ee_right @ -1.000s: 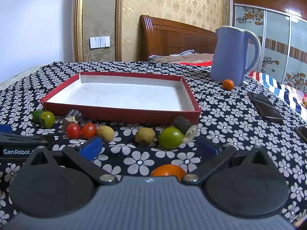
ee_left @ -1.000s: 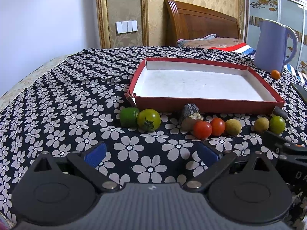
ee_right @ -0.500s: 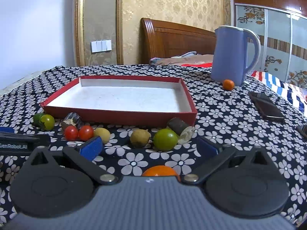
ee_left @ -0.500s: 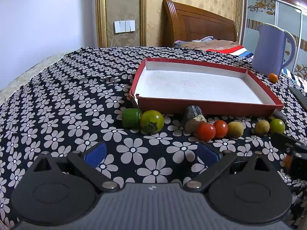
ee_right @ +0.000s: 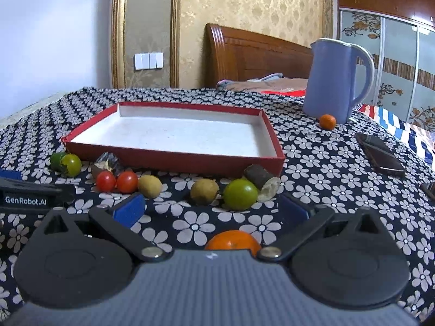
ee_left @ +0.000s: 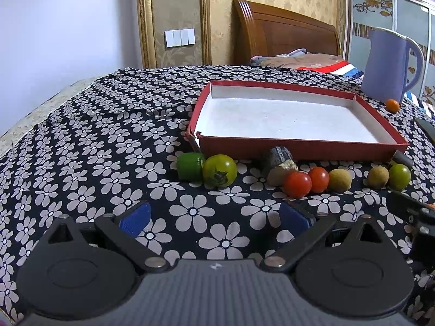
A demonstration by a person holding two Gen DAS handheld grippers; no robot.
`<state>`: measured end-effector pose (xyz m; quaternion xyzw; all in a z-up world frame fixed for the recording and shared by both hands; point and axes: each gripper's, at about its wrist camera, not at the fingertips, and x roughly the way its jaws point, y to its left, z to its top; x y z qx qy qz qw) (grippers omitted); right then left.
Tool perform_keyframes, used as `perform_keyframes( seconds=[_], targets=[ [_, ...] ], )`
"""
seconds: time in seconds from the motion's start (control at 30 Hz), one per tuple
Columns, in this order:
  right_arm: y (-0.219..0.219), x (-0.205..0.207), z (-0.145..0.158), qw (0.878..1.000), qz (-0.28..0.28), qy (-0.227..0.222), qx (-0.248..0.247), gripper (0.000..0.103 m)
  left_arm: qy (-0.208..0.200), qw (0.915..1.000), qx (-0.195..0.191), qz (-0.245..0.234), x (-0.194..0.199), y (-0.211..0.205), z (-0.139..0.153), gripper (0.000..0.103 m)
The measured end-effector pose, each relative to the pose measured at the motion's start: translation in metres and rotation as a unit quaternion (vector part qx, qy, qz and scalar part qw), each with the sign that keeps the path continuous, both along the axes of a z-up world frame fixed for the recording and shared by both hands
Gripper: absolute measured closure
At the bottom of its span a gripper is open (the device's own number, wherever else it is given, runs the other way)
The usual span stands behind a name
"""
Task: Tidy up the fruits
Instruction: 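Close the right gripper on the tangerine in front of the fruit row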
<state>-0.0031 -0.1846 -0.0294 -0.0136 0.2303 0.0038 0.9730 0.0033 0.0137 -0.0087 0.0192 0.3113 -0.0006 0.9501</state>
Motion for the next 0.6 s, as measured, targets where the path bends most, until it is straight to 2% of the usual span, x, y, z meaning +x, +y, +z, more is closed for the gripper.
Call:
perform_keyframes(
  seconds=[0.13,0.23,0.27,0.3,0.37,0.6],
  targets=[
    [-0.004,-0.005,0.002,1.0,0.005,-0.004,-0.025,0.0,-0.007,0.9998,0.013,-0.013,-0.002,0.006,0.001,0.001],
    [-0.011,-0.008,0.005,0.999,0.001,-0.01,-0.042,0.0,-0.008,0.9996,0.003,-0.026,-0.004,0.016,0.004,0.001],
    [-0.015,-0.008,0.005,0.999,-0.001,-0.01,-0.037,0.0,-0.009,0.9996,-0.003,-0.028,-0.005,0.021,0.005,0.001],
    [-0.019,-0.007,0.005,1.0,0.002,-0.006,-0.028,0.006,-0.011,0.9996,-0.004,-0.025,-0.006,0.024,0.007,0.001],
    [-0.024,-0.005,0.005,1.0,0.006,-0.001,-0.018,0.01,-0.017,0.9996,0.003,-0.022,-0.007,0.029,0.009,0.001],
    [-0.029,-0.006,0.003,0.999,0.013,0.003,-0.039,0.01,-0.025,0.9992,0.018,-0.027,-0.003,0.038,0.019,0.002]
  ],
)
